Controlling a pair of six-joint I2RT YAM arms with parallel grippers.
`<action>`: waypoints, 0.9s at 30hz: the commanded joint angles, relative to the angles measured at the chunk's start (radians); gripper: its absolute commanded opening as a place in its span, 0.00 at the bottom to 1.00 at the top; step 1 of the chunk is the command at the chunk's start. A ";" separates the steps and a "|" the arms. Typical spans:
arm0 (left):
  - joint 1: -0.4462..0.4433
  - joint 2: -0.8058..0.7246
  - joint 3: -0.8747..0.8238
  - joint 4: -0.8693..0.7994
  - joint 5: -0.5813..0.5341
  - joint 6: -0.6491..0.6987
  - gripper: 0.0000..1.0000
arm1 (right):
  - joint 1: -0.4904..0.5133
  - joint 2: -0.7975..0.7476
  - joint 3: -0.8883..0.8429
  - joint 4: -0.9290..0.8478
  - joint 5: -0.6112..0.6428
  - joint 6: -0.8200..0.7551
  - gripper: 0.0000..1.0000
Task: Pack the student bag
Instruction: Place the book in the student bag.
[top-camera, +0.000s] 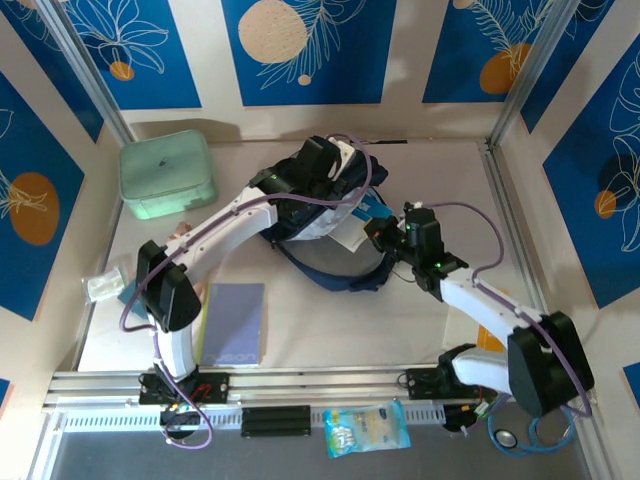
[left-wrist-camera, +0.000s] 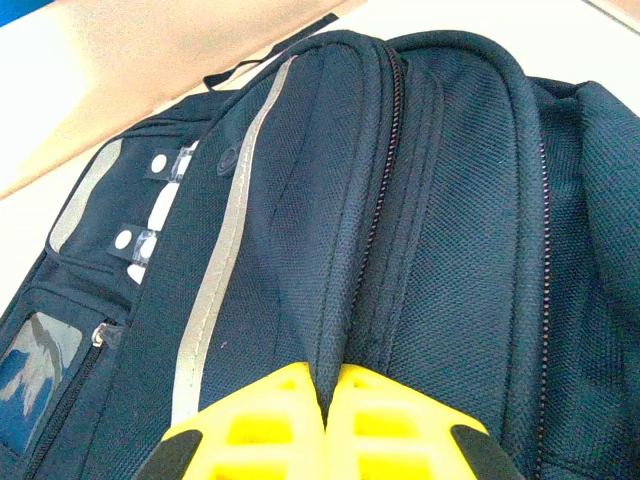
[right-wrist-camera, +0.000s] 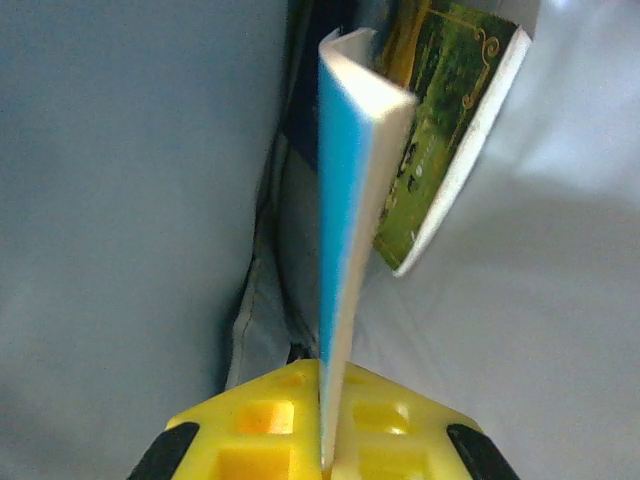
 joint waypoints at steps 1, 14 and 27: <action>-0.005 -0.101 0.054 0.083 0.027 -0.021 0.00 | 0.030 0.069 0.068 0.049 0.133 0.001 0.00; -0.004 -0.115 0.020 0.072 0.003 -0.037 0.00 | 0.106 0.405 0.265 -0.105 0.342 0.204 0.00; 0.014 -0.129 0.008 0.084 0.019 -0.045 0.00 | 0.086 0.638 0.376 0.186 0.131 0.128 0.23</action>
